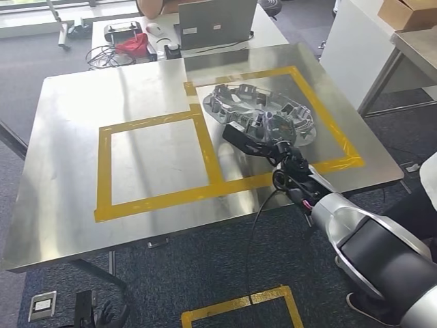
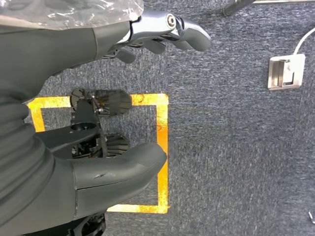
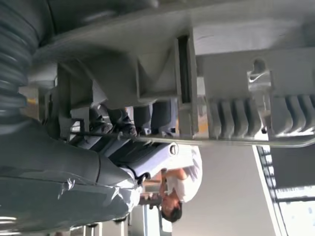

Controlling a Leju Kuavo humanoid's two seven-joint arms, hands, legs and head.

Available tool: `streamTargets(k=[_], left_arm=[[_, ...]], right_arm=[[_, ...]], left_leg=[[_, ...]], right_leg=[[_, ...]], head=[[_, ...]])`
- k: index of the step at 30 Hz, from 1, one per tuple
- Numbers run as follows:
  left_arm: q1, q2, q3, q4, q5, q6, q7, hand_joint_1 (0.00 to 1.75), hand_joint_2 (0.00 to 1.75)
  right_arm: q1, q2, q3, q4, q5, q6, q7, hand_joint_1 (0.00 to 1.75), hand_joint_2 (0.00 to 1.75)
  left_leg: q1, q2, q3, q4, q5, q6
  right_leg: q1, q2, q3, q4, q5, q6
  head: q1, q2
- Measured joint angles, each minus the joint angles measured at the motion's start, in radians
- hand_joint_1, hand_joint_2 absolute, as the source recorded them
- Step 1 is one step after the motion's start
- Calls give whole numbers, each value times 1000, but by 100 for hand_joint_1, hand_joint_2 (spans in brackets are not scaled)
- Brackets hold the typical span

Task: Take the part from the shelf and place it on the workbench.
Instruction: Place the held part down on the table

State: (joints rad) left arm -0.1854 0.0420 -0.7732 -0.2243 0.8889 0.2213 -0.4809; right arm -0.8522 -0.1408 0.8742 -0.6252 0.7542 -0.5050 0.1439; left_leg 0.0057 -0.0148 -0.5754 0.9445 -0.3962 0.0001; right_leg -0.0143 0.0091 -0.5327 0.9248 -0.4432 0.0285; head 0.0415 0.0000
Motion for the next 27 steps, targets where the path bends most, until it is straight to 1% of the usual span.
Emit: streamTargets(k=[6, 10, 22, 27], left_arm=[[0, 1, -1, 0, -5, -6, -1, 0, 175], [0, 2, -1, 0, 0, 3, -8, 0, 0], [0, 3, -1, 0, 1, 9, -11, 0, 0], [0, 3, -1, 0, 0, 8, -6, 0, 0]], right_arm=[[0, 2, 2, 8, -23, 7, 0, 0, 0], [-1, 3, 4, 15, -37, 5, -3, 0, 0], [-3, 3, 4, 20, -60, 2, -8, 0, 0], [-3, 3, 4, 20, -90, -8, -12, 0, 0]], left_leg=[[0, 0, 0, 0, 0, 0], [0, -1, -1, 0, 0, 0], [0, 0, 0, -1, 0, 0], [0, 0, 0, -1, 0, 0]], right_leg=[[0, 0, 0, 0, 0, 0], [0, -1, 0, 0, 0, 0], [0, 0, -1, 0, 0, 0], [0, 0, -1, 0, 0, 0]], head=[[0, 0], [1, 0], [0, 0], [0, 0]])
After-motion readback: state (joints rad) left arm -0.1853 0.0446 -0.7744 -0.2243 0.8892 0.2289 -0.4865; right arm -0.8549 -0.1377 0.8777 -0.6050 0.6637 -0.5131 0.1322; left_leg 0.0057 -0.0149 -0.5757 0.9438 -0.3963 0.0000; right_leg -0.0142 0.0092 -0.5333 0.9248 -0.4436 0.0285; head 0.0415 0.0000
